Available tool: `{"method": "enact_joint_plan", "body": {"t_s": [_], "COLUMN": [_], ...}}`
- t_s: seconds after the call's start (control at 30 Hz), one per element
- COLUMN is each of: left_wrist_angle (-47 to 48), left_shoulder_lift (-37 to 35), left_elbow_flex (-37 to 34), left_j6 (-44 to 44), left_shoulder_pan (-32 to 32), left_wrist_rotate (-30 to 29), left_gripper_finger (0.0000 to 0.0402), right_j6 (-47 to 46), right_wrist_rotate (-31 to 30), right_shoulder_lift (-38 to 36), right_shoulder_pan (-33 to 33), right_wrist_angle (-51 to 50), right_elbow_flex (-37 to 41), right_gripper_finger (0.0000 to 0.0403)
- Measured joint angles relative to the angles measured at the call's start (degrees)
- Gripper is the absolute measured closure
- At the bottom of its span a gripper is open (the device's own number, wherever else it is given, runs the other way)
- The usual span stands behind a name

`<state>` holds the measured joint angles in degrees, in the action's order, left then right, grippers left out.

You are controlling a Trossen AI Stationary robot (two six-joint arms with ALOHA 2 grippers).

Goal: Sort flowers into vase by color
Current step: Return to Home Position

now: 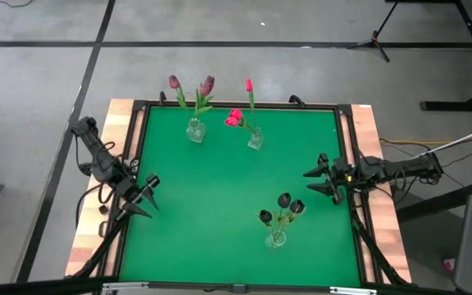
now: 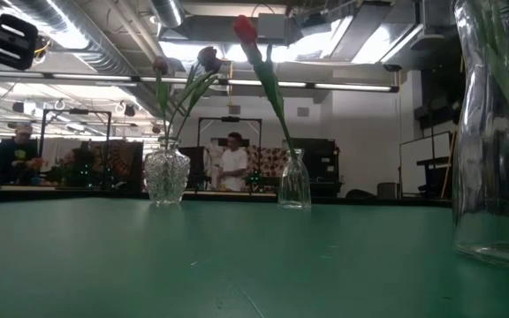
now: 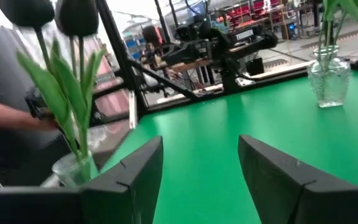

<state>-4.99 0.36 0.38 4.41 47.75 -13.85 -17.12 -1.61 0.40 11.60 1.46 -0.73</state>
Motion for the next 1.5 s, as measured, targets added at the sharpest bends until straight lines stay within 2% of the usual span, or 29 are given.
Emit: {"method": "enact_joint_plan", "body": {"t_s": [0.2, 0.53, 0.73, 0.87, 1.0, 1.23, 1.5], "left_wrist_angle": [2.2, 4.1, 4.3, 4.1, 4.5, 4.4, 4.3], "left_shoulder_lift": [0.0, 0.0, 0.0, 0.2, 0.6, 1.7, 2.4], "left_elbow_flex": [0.0, 0.0, 0.0, 0.0, 0.1, 0.1, 0.1], "left_j6": [2.8, 0.9, 1.4, -0.8, 0.8, -1.6, -1.0], "left_shoulder_pan": [0.0, 0.0, -1.4, -7.4, -16.3, -29.6, -37.4], "left_wrist_rotate": [0.7, 11.3, 11.5, 10.0, 14.8, 15.6, 16.7], "left_gripper_finger": [0.0275, 0.0285, 0.0278, 0.0277, 0.0277, 0.0276, 0.0276], "right_j6": [5.0, 6.8, 7.3, 7.1, 7.1, 7.2, 13.1], "right_wrist_rotate": [-0.7, 0.8, 0.7, 0.2, 0.0, -0.8, -9.9], "right_shoulder_lift": [0.5, 1.4, 1.4, 1.4, 1.4, 1.4, 1.3], "right_shoulder_pan": [0.0, 0.0, 0.0, 0.0, 0.0, 0.0, -2.6], "right_wrist_angle": [0.0, -0.4, -0.4, -0.3, -0.3, -0.1, 1.3], "right_elbow_flex": [0.0, 0.2, 0.2, 0.2, 0.3, 0.3, 0.3], "right_gripper_finger": [0.0194, 0.0194, 0.0194, 0.0194, 0.0194, 0.0194, 0.0194]}}
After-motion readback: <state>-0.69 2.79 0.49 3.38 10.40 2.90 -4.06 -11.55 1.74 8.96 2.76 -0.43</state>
